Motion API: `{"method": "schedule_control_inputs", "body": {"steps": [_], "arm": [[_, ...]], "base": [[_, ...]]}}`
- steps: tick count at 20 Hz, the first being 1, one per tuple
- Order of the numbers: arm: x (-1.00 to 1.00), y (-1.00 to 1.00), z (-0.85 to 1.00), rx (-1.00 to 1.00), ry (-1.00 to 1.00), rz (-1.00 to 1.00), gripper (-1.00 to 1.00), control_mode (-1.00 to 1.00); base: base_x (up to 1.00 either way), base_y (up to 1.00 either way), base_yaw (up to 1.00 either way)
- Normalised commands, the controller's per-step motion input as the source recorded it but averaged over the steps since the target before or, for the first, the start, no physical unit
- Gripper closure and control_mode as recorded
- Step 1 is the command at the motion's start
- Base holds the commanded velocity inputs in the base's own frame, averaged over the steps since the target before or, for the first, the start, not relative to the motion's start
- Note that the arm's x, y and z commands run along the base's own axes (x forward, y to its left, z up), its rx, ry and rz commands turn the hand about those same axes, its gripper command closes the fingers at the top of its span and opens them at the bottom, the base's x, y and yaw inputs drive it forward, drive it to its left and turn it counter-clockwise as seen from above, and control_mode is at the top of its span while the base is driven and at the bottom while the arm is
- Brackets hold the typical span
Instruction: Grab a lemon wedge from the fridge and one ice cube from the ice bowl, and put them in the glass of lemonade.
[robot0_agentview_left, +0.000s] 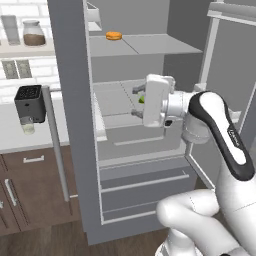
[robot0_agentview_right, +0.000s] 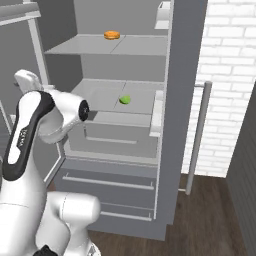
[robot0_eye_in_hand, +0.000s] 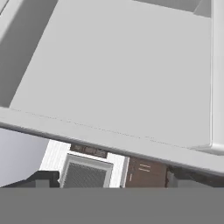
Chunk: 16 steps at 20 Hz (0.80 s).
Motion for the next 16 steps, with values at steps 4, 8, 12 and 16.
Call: {"method": "schedule_control_inputs", "body": {"steps": [4, 8, 12, 16], "arm": [[-0.61, -0.99, 0.43, -0.02, 0.08, -0.17, -1.0, -1.0], [-0.45, -0.67, 0.14, -0.03, -0.08, -0.12, -1.0, -1.0], [-0.28, -0.43, 0.74, -0.33, 0.03, -0.14, -1.0, -1.0], [-0.04, -0.19, 0.86, -0.55, 0.32, -0.17, -1.0, -1.0]], "base": [[0.0, 0.0, 0.0], [0.0, 0.0, 0.0], [0.0, 0.0, 0.0], [0.0, 0.0, 0.0]]}}
